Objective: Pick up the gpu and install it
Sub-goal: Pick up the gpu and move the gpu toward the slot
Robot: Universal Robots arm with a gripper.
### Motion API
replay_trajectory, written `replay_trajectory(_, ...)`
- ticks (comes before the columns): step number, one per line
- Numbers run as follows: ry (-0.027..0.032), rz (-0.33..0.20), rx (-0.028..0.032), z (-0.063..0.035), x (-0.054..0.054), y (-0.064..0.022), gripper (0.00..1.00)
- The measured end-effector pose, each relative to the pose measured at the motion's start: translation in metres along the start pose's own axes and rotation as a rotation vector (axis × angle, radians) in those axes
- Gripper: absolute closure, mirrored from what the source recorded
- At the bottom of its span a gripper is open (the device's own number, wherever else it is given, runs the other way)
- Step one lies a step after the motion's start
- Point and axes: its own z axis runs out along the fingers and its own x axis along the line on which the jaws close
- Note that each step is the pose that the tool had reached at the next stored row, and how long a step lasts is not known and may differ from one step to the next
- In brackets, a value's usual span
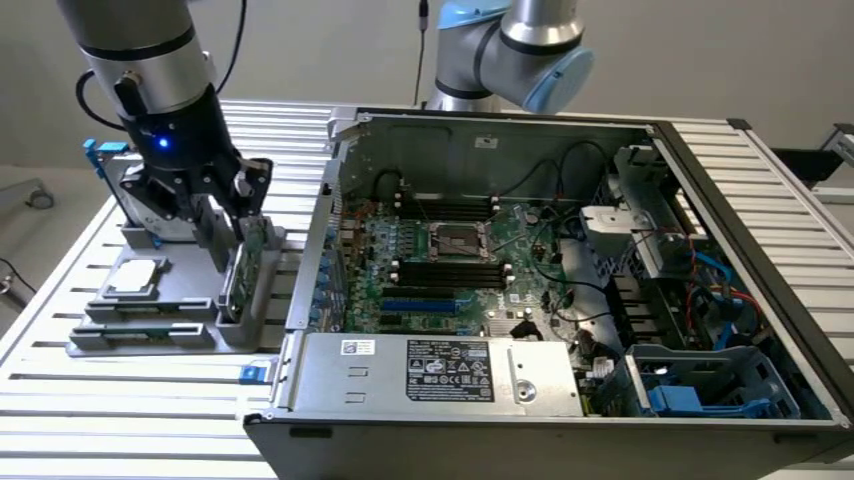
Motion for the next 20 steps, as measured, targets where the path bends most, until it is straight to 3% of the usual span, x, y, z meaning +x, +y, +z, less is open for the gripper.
replay_trajectory(14,0.0000,0.000,-0.0001,0.0254,-0.001,-0.0013,0.58)
replay_trajectory(20,-0.0001,0.002,-0.0003,0.0365,-0.001,0.0019,0.58)
